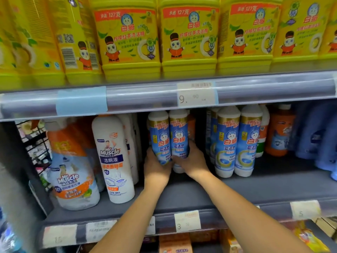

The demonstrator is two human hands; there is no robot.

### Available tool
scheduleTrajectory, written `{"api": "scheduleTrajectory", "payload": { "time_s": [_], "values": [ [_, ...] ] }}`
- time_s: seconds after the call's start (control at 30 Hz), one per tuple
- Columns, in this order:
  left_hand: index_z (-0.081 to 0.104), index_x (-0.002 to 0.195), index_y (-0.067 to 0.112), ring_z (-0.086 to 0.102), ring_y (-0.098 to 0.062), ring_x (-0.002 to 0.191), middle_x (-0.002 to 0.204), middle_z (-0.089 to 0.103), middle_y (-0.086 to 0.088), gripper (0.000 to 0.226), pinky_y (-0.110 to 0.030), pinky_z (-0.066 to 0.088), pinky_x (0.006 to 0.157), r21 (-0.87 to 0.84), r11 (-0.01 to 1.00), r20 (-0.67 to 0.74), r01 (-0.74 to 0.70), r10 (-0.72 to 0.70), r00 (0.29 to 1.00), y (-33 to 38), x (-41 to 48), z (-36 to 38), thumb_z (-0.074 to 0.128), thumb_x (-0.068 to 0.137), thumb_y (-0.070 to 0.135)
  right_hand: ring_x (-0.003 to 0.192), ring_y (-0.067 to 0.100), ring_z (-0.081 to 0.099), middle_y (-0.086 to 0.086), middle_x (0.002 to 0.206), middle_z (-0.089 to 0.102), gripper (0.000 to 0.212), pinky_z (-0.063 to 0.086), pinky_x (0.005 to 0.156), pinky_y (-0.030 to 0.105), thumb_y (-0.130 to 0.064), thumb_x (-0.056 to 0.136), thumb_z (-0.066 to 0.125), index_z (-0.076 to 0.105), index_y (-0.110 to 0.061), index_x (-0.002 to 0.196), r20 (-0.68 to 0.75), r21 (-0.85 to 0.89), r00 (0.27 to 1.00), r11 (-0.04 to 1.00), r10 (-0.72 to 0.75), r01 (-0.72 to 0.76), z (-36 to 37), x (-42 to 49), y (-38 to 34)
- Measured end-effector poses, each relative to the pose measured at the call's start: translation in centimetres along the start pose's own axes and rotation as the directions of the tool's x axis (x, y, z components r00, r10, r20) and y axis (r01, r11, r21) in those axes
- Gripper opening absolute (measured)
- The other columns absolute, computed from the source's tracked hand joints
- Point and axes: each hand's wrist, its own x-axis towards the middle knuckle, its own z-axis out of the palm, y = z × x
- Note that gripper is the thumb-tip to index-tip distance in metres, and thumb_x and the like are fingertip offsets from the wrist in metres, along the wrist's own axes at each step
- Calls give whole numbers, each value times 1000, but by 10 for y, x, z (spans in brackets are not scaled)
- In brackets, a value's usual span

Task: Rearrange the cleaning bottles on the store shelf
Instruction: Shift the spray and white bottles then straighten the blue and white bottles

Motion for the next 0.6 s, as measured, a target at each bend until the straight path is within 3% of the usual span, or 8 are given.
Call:
{"api": "scheduleTrajectory", "payload": {
  "time_s": [0.07,0.17,0.3,0.47,0.53,0.6],
  "values": [
    [50,129,14,64,-30,109,122,66,-12,65,-28,47,83,-23,1000,-6,-7,7,1000,-2,2,-2,82,72,19,99,7,60,-1,118,65,60,45,75,10,-17,69,83,52,-28,119,-7,3,1000,1000,-1,1,-1,0,-1],
    [54,128,17,66,-27,105,119,69,-8,67,-26,47,82,-73,997,9,-6,7,1000,-1,1,-6,85,69,19,108,17,62,7,124,65,64,48,84,25,-18,68,84,53,-16,124,-20,-59,1000,998,14,-15,-4,-1,-6],
    [57,125,15,66,-21,97,113,69,-4,67,-30,52,84,-148,989,58,19,-10,998,9,-8,-17,87,65,18,104,20,65,5,119,67,56,44,75,23,-28,66,85,55,-20,113,-6,-211,998,976,55,-55,-12,-4,-26],
    [61,101,28,68,-1,74,92,73,7,51,-14,52,60,-188,982,75,16,-2,997,12,-28,-38,90,59,20,80,7,65,-10,95,69,46,47,62,14,-32,62,82,56,-29,100,20,-173,999,985,28,-24,-35,-25,-34],
    [62,104,27,71,-3,76,93,74,6,53,-22,57,65,-203,979,115,36,-13,993,13,-39,-46,90,59,22,75,0,63,-21,82,62,44,41,55,8,-35,62,81,53,-34,96,36,-177,999,984,-12,18,-49,-40,-37],
    [61,110,23,72,-13,84,96,74,2,57,-36,60,76,-216,974,153,66,-33,988,18,-48,-52,90,61,23,74,-5,60,-22,82,60,46,43,57,10,-39,61,80,53,-33,98,71,-180,997,983,-27,39,-63,-53,-40]
  ]
}}
